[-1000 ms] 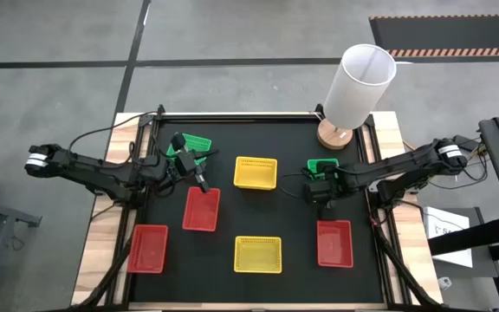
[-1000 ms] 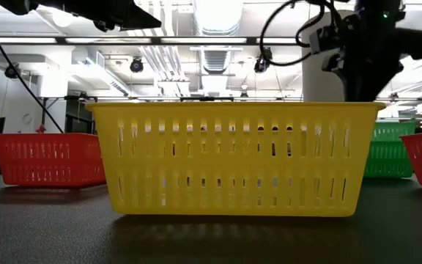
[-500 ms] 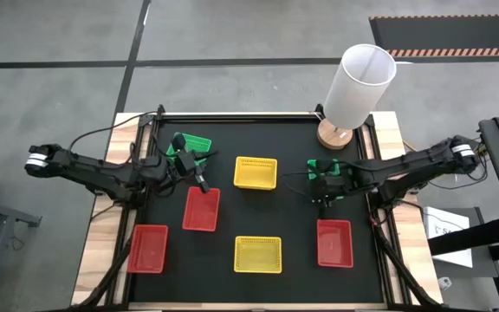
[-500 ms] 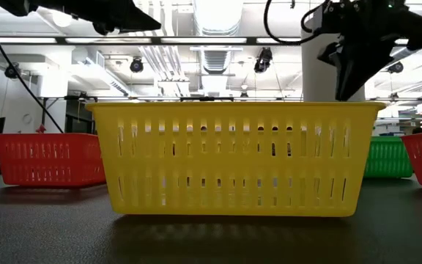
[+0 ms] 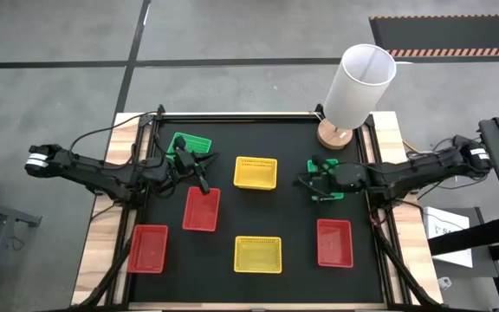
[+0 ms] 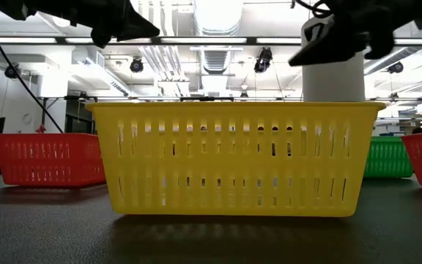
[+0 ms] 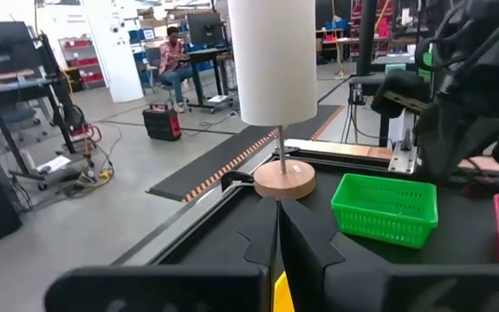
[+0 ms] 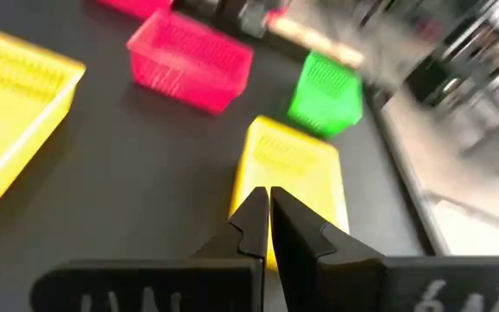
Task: Stack baskets by color
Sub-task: Stack the green basket on top of the right green bin
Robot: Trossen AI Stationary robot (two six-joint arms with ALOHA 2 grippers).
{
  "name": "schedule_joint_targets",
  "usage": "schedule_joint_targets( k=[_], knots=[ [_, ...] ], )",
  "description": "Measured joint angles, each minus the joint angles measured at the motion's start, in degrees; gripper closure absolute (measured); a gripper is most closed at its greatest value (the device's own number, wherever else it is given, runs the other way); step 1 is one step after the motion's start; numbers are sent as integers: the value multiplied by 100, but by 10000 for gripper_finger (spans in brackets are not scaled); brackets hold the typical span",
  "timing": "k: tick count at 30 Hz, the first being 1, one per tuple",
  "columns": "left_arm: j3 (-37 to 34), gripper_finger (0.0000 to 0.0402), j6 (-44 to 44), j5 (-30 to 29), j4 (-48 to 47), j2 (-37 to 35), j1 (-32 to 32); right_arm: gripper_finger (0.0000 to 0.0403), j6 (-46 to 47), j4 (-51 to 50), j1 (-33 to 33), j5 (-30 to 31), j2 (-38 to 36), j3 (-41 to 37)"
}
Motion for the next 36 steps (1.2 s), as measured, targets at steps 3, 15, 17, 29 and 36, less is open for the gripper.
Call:
schedule_joint_targets(
  k=[3,15,17,29,36],
  knots=[
    [-2,402,-146,0,-1,0,-1,394,-292,810,-145,-11,-110,-363],
    [-2,402,-551,-269,51,59,-4,394,-497,1283,-286,-19,-548,-809],
    [-2,402,-693,-385,87,138,8,394,-441,1285,-298,15,-612,-896],
    [272,402,-1745,-402,-150,1204,434,394,-245,1276,-322,756,-884,-1211],
    [1146,402,-3278,-335,-2815,1418,972,394,-240,1275,-322,756,-887,-1180]
  ],
)
